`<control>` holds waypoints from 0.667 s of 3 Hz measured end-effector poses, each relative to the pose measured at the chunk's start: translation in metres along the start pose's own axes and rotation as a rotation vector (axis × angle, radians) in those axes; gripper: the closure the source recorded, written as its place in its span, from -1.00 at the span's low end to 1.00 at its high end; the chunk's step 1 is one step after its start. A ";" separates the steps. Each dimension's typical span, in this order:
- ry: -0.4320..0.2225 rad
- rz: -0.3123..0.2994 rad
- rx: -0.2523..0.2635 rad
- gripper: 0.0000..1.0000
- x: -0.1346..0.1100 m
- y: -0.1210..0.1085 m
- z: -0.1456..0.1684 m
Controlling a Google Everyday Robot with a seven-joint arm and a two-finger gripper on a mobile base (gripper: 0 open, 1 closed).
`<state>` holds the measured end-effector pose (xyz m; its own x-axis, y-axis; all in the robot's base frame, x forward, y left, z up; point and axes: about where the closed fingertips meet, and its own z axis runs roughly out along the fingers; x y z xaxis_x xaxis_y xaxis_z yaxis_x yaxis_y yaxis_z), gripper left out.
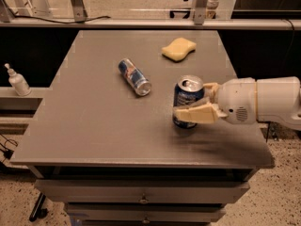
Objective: Pick pepsi can
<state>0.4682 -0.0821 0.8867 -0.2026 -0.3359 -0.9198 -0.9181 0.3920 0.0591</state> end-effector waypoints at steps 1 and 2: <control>-0.024 -0.058 0.068 1.00 -0.040 -0.034 -0.028; -0.025 -0.062 0.070 1.00 -0.043 -0.035 -0.029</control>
Offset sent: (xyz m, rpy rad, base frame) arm 0.0460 -0.0472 0.0707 -0.0014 -0.1150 -0.0789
